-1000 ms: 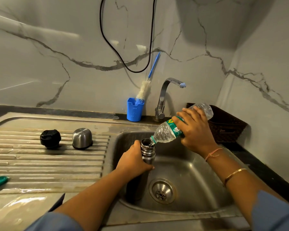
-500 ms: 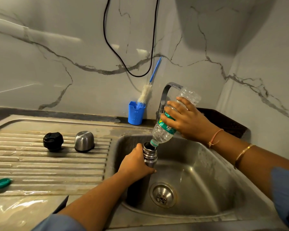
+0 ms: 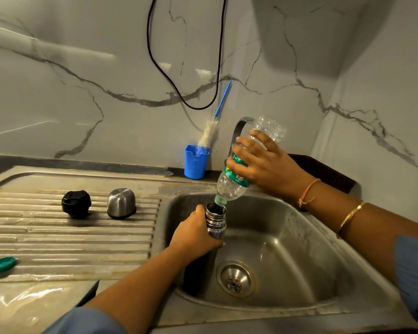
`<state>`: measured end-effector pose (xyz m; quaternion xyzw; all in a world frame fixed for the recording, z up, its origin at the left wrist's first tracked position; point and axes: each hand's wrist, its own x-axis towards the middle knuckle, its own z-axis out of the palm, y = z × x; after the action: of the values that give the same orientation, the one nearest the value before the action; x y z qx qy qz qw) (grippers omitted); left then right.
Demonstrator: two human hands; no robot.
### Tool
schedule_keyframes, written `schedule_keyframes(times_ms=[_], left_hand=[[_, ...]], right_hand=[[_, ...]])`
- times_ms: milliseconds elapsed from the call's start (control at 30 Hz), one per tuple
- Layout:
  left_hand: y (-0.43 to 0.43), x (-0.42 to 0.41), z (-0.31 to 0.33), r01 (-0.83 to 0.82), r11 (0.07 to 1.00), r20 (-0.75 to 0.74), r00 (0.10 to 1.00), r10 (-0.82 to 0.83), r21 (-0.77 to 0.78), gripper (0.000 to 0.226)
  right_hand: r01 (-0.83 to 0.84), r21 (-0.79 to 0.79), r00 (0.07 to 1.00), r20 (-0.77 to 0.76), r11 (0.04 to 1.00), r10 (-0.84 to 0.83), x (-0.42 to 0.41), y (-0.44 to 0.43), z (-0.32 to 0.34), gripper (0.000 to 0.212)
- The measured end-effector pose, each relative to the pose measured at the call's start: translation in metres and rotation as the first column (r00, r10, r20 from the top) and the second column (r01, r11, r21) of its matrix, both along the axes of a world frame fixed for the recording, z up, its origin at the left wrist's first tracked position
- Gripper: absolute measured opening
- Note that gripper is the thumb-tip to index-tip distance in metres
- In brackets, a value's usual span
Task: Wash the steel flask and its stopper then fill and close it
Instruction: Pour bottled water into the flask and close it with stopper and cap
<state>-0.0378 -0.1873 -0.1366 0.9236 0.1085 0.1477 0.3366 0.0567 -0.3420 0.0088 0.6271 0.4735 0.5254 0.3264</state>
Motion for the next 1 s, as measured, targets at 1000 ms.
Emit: schedule_keyframes(times_ms=[1000], left_hand=[[0.054, 0.014, 0.112, -0.231, 0.956, 0.332, 0.900, 0.281, -0.182, 0.078]], right_hand=[[0.781, 0.491, 0.465, -0.869, 0.386, 0.167, -0.012, -0.024, -0.075, 0.063]])
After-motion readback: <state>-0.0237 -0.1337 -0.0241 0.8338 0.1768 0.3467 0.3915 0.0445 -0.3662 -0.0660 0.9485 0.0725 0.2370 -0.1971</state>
